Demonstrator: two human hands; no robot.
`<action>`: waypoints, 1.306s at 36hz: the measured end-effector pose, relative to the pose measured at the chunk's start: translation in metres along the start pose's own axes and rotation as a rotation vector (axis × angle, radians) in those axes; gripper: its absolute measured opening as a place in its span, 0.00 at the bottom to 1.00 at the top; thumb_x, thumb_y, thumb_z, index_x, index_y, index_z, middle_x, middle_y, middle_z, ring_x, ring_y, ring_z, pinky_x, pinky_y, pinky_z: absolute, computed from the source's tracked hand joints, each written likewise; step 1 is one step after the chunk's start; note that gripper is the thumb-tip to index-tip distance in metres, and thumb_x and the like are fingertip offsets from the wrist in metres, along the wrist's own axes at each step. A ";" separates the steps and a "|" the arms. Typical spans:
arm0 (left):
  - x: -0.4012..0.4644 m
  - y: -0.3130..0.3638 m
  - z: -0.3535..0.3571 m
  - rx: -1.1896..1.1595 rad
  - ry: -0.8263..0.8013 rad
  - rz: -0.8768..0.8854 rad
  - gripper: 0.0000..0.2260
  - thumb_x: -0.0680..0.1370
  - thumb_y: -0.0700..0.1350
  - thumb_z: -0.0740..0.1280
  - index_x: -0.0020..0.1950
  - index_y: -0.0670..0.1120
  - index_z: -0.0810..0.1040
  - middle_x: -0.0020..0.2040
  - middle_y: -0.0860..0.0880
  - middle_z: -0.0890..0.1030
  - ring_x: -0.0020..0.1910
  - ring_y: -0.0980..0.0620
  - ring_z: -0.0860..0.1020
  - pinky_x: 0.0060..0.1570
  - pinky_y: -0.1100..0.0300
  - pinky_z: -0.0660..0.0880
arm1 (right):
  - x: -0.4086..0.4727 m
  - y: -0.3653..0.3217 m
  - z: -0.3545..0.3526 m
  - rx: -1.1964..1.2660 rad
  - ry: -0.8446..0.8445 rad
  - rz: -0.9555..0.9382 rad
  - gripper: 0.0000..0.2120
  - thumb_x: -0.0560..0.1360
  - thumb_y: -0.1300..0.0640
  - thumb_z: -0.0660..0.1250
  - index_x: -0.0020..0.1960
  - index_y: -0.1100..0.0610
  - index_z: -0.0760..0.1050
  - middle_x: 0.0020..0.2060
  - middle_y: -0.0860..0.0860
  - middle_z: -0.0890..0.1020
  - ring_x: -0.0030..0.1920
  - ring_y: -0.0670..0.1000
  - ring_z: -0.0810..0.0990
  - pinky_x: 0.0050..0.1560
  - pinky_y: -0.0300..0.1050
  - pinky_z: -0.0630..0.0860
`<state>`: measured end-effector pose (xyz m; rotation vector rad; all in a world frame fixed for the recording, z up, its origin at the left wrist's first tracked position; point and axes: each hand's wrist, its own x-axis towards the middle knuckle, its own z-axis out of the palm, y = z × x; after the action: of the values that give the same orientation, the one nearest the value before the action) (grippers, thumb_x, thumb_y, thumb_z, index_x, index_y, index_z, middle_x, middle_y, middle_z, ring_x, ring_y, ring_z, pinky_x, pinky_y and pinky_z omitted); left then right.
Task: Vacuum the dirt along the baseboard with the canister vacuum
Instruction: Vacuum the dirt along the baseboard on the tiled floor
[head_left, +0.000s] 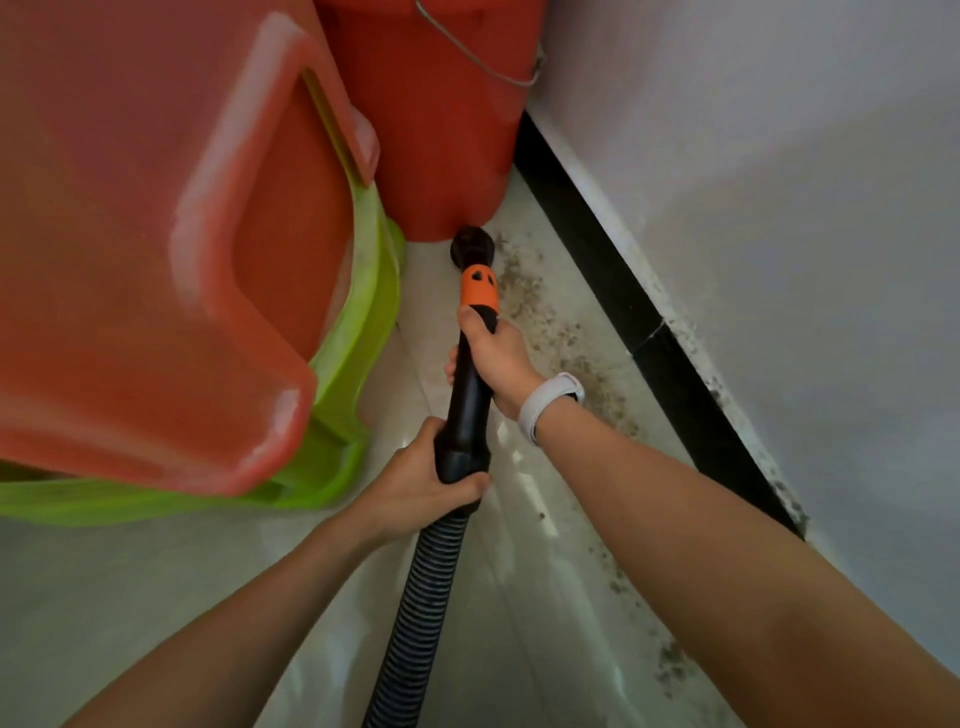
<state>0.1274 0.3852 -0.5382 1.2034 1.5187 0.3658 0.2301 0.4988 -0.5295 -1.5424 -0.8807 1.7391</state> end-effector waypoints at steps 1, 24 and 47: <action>0.003 -0.001 -0.002 -0.007 0.002 0.007 0.26 0.63 0.57 0.74 0.54 0.51 0.68 0.49 0.49 0.81 0.47 0.54 0.82 0.49 0.51 0.80 | 0.003 0.000 0.001 -0.001 0.004 -0.007 0.12 0.81 0.54 0.61 0.42 0.59 0.68 0.26 0.55 0.75 0.27 0.55 0.75 0.35 0.49 0.77; 0.083 0.036 -0.023 -0.055 0.047 0.136 0.24 0.71 0.54 0.74 0.61 0.51 0.69 0.49 0.51 0.80 0.45 0.52 0.82 0.49 0.51 0.81 | 0.072 -0.051 -0.030 0.194 0.185 0.054 0.15 0.81 0.50 0.61 0.50 0.64 0.68 0.31 0.56 0.74 0.27 0.52 0.75 0.23 0.40 0.76; 0.020 0.023 -0.011 -0.018 0.069 0.143 0.20 0.71 0.52 0.75 0.56 0.52 0.68 0.45 0.54 0.80 0.39 0.57 0.82 0.41 0.59 0.80 | 0.037 -0.012 -0.026 0.395 -0.009 0.182 0.13 0.79 0.49 0.62 0.47 0.59 0.67 0.27 0.53 0.72 0.23 0.50 0.72 0.26 0.40 0.74</action>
<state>0.1310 0.4160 -0.5284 1.3006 1.4889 0.5202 0.2524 0.5378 -0.5426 -1.3810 -0.3756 1.9112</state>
